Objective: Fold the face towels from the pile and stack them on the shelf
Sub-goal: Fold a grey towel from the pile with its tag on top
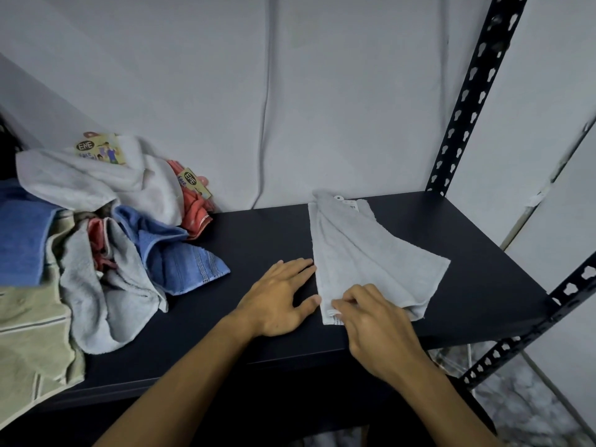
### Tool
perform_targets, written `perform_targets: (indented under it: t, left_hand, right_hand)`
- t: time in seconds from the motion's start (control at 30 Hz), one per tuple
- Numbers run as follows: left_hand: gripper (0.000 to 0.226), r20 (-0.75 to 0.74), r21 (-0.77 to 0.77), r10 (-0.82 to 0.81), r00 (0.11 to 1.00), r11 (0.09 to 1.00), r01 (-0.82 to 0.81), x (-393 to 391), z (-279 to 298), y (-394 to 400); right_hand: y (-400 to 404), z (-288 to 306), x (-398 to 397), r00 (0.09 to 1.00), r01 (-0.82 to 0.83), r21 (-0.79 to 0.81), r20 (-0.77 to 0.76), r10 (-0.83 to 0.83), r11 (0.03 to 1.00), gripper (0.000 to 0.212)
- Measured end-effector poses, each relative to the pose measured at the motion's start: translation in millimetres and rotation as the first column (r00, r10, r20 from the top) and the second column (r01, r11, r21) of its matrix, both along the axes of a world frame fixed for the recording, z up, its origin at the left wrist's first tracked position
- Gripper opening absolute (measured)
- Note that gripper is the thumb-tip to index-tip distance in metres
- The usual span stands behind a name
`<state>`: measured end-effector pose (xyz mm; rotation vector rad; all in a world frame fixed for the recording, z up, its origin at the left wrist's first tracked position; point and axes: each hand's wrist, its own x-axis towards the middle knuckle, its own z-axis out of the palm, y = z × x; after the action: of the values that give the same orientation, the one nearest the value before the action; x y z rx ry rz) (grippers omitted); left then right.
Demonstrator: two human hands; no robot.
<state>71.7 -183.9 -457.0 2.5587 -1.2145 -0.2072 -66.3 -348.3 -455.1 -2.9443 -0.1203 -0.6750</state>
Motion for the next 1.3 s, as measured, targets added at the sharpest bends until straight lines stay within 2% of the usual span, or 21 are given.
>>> perform_targets:
  t: [0.1,0.23,0.33,0.4,0.57,0.73,0.87,0.93,1.0,1.1,1.2,1.3]
  left_hand:
    - [0.07,0.012,0.001,-0.002,1.0,1.0,0.002,0,-1,-1]
    - [0.07,0.016,-0.002,-0.007,1.0,1.0,0.007,0,-2,-1]
    - [0.07,0.023,-0.007,-0.007,1.0,1.0,0.008,1,-3,-2]
    - [0.07,0.024,-0.011,-0.006,1.0,1.0,0.006,1,-4,-1]
    - [0.07,0.023,-0.018,0.009,1.0,1.0,-0.008,1,-3,-2]
    - [0.066,-0.003,-0.03,0.015,1.0,0.999,-0.015,-3,1,-2]
    - [0.051,-0.171,-0.174,0.137,0.976,0.971,-0.167,-2,4,2]
    - [0.049,-0.171,-0.218,0.161,0.972,0.956,-0.197,-2,9,0]
    - [0.053,-0.081,-0.163,0.118,0.99,0.978,-0.13,-3,13,-11]
    - [0.061,0.042,0.04,0.032,0.999,0.999,-0.033,4,11,-34]
    - [0.063,0.043,0.23,0.033,0.999,0.972,-0.042,23,7,-54]
    - [0.065,0.045,0.296,0.061,0.997,0.952,-0.071,45,10,-72]
  right_hand:
    - [-1,-2,1,1.0,-0.004,0.004,0.03,0.004,1.0,0.031]
    - [-1,-5,1,0.986,-0.037,0.037,0.161,0.03,0.999,0.023]
    - [1,-8,1,0.962,-0.075,0.099,0.268,0.046,0.992,0.031]
    - [1,-9,2,0.958,-0.082,0.086,0.282,0.054,0.993,0.032]
    - [-2,-16,1,0.979,-0.083,0.01,0.188,0.08,0.996,0.035]
    - [-3,-12,-4,0.993,-0.108,0.028,0.051,0.107,0.994,0.03]
    - [-3,-6,-10,0.993,-0.108,0.033,-0.041,0.109,0.994,0.031]
    - [-4,-5,-11,0.995,-0.092,0.059,-0.025,0.094,0.994,0.032]
    - [-3,-7,-10,0.997,-0.079,0.079,0.001,0.079,0.994,0.033]
    - [1,-18,-9,0.994,-0.086,0.055,-0.058,0.089,0.995,0.042]
    - [2,-28,-14,0.985,-0.067,-0.002,-0.157,0.066,0.998,0.051]
    - [0,-29,-16,0.982,-0.06,0.02,-0.179,0.063,0.998,0.054]
